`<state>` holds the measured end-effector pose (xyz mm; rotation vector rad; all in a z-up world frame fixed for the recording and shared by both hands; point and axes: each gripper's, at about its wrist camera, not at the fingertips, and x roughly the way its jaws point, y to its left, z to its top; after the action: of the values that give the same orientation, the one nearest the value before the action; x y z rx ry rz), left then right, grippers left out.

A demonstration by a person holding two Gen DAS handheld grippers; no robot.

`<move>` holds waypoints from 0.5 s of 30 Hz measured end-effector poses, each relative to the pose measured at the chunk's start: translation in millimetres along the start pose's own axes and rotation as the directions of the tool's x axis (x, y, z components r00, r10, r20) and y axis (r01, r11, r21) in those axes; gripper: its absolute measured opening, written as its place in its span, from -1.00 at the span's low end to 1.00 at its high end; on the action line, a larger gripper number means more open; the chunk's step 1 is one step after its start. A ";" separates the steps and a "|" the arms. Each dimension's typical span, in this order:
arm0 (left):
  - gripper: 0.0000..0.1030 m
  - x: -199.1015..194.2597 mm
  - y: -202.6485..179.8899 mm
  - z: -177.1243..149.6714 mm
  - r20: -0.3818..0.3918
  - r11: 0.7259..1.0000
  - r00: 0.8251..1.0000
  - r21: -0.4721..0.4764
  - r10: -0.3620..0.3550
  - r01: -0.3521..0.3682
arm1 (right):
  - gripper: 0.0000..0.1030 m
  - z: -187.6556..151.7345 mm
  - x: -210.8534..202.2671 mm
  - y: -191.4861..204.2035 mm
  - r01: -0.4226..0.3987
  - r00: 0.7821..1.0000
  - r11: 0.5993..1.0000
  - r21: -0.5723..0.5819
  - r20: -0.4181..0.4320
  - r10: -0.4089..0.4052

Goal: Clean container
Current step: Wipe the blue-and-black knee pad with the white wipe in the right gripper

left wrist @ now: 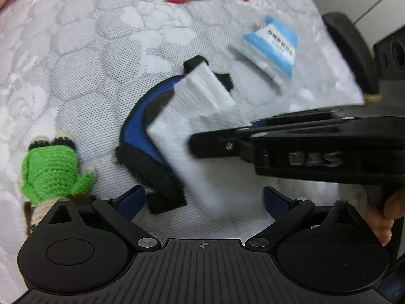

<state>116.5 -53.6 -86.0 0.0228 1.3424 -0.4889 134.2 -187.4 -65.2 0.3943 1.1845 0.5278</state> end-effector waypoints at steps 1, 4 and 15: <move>0.96 1.1 -0.1 0.5 -0.004 1.000 1.000 -0.001 -0.008 0.008 | -0.79 0.7 -2.5 -0.6 0.038 0.999 0.999 -0.008 0.018 -0.038; 0.96 0.2 2.9 3.1 0.004 0.999 0.999 -0.022 -0.041 0.041 | -0.79 6.9 -15.3 -14.1 0.042 0.996 0.998 0.045 0.072 -0.045; 0.98 -1.3 31.2 13.7 0.052 0.982 0.997 -0.178 -0.050 0.058 | -0.69 14.4 -7.3 -37.7 0.286 0.955 0.958 0.005 0.075 -0.286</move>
<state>140.0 -29.1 -89.5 -0.1732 1.3388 -0.4104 152.5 -222.5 -75.6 0.2295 1.1436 0.2621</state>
